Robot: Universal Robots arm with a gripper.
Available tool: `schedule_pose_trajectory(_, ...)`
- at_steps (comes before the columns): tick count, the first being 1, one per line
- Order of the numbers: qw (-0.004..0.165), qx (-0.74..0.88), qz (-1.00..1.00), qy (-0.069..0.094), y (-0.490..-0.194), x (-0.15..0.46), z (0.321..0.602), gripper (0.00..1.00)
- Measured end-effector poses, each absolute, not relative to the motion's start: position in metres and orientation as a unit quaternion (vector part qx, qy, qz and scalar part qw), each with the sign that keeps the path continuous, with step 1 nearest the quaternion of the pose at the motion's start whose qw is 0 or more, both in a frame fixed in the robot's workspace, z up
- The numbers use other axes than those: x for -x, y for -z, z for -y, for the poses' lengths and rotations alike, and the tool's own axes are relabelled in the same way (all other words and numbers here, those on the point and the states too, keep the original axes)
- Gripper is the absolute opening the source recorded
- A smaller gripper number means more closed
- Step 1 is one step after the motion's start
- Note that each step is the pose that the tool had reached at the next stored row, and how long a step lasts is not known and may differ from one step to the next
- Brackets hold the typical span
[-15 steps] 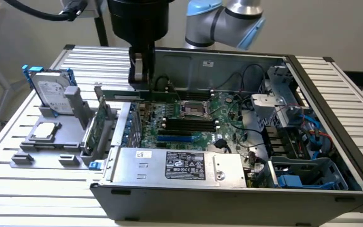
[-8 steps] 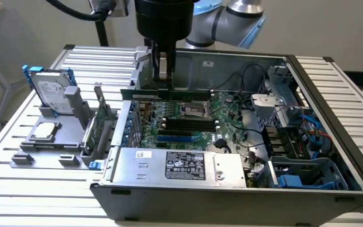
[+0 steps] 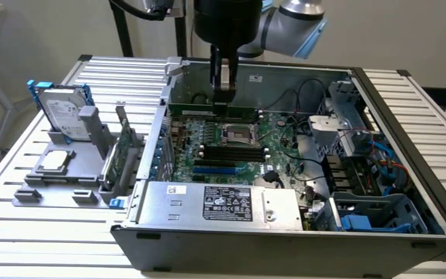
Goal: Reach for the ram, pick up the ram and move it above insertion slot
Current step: 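Pick up the ram and move it above insertion slot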
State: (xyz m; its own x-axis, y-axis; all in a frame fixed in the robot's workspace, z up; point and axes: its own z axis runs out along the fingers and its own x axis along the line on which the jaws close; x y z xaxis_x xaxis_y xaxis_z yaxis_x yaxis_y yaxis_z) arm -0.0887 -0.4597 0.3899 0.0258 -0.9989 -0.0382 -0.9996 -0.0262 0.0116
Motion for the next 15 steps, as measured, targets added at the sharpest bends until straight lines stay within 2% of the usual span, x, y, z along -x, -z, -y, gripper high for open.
schedule_pose_trajectory(15,0.009,0.716,-0.698,-0.017,-0.388,0.065,0.404,0.13)
